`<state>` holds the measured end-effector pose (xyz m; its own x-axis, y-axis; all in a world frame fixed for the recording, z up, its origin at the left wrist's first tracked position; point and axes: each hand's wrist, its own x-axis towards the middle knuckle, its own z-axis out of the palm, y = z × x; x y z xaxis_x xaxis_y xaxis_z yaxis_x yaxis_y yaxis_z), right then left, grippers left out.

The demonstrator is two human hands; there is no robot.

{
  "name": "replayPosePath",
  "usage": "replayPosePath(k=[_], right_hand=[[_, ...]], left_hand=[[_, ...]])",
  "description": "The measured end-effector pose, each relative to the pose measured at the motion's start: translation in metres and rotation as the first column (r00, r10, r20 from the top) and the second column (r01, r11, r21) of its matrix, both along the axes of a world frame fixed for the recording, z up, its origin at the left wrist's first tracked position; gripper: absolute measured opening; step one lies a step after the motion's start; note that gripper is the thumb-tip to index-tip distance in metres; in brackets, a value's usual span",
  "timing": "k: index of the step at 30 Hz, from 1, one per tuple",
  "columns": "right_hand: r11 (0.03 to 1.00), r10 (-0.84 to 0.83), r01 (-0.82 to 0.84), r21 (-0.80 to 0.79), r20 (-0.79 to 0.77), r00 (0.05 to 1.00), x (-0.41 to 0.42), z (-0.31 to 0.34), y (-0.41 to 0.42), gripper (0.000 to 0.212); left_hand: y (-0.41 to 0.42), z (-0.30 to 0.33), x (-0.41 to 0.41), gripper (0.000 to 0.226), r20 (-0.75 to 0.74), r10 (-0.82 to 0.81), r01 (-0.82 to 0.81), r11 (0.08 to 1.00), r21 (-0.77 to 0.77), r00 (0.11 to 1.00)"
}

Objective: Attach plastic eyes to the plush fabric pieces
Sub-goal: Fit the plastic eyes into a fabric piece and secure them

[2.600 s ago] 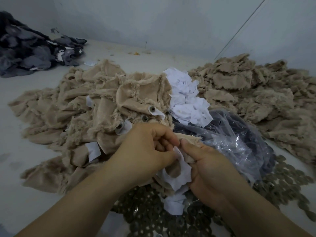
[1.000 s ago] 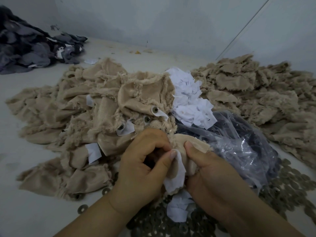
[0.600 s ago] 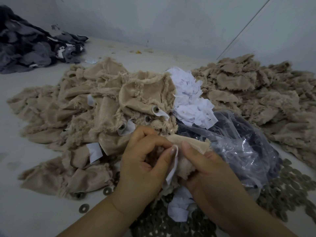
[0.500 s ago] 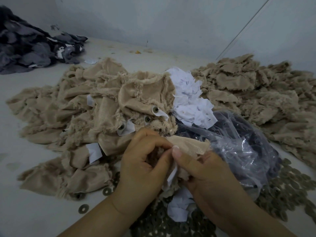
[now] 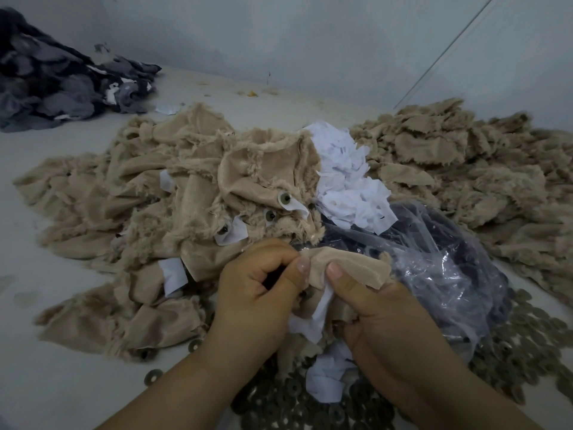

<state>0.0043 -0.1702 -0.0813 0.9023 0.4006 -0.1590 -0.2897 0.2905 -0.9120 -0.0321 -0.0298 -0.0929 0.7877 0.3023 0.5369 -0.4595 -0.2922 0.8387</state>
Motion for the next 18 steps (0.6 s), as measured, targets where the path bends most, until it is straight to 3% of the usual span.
replayPosePath(k=[5, 8, 18], right_hand=[[0.992, 0.042, -0.027, 0.121, -0.119, 0.992, -0.003, 0.0, 0.004, 0.03], [0.989, 0.062, -0.041, 0.145, -0.144, 0.988, -0.003, 0.002, 0.006, 0.04], [0.976, 0.157, -0.121, 0.179, -0.204, 0.966, -0.007, 0.01, 0.006, 0.042]], left_hand=[[-0.001, -0.004, -0.002, 0.027, 0.049, 0.008, -0.003, 0.995, -0.101, 0.999], [-0.004, -0.004, 0.0, 0.026, 0.033, 0.009, -0.004, 0.991, -0.134, 0.999], [-0.006, -0.003, 0.0, 0.027, 0.029, 0.002, 0.002, 0.992, -0.126, 1.0]])
